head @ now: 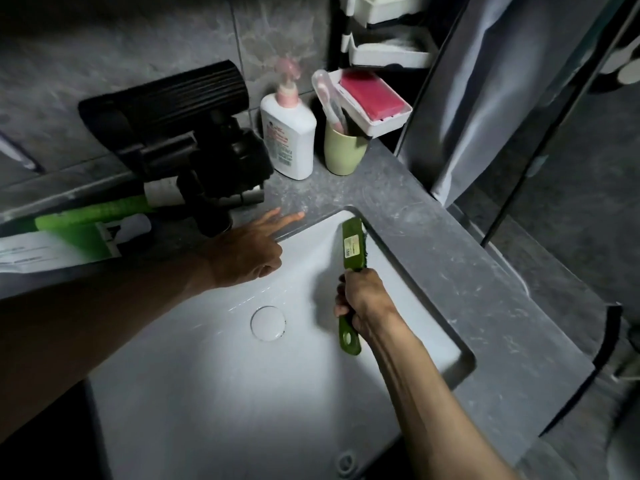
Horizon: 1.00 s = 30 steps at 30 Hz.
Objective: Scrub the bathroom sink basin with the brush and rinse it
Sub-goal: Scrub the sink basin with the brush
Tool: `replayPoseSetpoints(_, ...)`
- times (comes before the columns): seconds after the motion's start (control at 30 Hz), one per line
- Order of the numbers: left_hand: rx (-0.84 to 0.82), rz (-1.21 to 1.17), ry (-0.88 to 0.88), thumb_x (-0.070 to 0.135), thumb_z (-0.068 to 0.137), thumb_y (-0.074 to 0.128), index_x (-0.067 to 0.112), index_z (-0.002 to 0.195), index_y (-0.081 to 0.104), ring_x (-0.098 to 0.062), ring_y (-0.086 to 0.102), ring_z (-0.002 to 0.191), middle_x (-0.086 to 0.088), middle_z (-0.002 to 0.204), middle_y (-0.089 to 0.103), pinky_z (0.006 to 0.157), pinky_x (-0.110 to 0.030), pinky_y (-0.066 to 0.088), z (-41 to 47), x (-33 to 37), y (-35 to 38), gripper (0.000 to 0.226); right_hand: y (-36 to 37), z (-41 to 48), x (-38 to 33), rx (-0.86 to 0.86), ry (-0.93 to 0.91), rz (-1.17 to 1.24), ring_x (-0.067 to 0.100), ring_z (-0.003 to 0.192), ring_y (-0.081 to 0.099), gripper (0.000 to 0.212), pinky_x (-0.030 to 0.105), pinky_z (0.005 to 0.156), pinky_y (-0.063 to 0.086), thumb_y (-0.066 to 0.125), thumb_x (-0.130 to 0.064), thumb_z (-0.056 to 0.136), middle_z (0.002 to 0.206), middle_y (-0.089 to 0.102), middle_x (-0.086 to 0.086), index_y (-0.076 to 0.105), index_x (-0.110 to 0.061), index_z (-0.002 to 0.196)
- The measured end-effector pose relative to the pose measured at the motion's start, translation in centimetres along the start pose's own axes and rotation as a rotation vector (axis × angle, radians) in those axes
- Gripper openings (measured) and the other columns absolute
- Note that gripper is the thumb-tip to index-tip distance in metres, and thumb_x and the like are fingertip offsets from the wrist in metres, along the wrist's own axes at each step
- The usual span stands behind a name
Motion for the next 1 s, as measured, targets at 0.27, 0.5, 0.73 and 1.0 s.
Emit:
replayPoseSetpoints(0.27, 0.009, -0.015, 0.04, -0.012, 0.072, 0.048, 0.02, 0.058, 0.049, -0.03, 0.024, 0.155, 0.001, 0.069, 0.061, 0.123, -0.056, 0.023, 0.3, 0.3, -0.4, 0.036, -4.4, -4.0, 5.6, 0.017, 0.145, 0.106, 0.013, 0.035, 0.03, 0.02, 0.023, 0.037, 0.026, 0.033, -0.008, 0.103, 0.048, 0.037, 0.0, 0.048, -0.007, 0.089)
replayPoseSetpoints(0.5, 0.05, -0.064, 0.052, -0.001, 0.083, 0.032, 0.019, 0.061, 0.049, -0.034, 0.027, 0.153, -0.003, 0.072, 0.06, 0.12, -0.06, 0.027, 0.2, 0.5, -0.8, 0.033, -3.3, -2.6, 2.9, -0.001, 0.101, 0.148, 0.013, 0.037, 0.029, 0.018, 0.022, 0.039, 0.024, 0.036, -0.007, 0.103, 0.053, 0.037, 0.001, 0.05, -0.005, 0.091)
replayPoseSetpoints(0.73, 0.047, 0.004, 0.05, -0.016, 0.068, 0.057, 0.019, 0.057, 0.047, -0.038, 0.032, 0.15, -0.018, 0.086, 0.066, 0.115, -0.064, 0.034, 0.5, 0.7, -0.9, 0.038, -4.5, -3.2, 3.6, 0.013, 0.118, 0.154, 0.012, 0.036, 0.03, 0.018, 0.023, 0.038, 0.027, 0.04, -0.01, 0.104, 0.053, 0.039, 0.002, 0.053, -0.002, 0.097)
replayPoseSetpoints(1.0, 0.039, 0.024, 0.026, -0.015, 0.067, 0.058, 0.019, 0.057, 0.047, -0.035, 0.03, 0.152, -0.021, 0.097, 0.067, 0.116, -0.061, 0.033, 0.4, 0.4, -0.5, 0.038, -6.6, -6.1, 6.4, -0.066, 0.205, 0.297, 0.01, 0.035, 0.025, 0.024, 0.02, 0.032, 0.025, 0.042, -0.009, 0.105, 0.047, 0.033, -0.002, 0.06, 0.004, 0.098)
Point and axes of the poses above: each hand's wrist, its own z-axis towards the middle knuckle, its own y-axis out of the palm, x = y × z, the point moved 6 cm from there along z, towards the middle knuckle
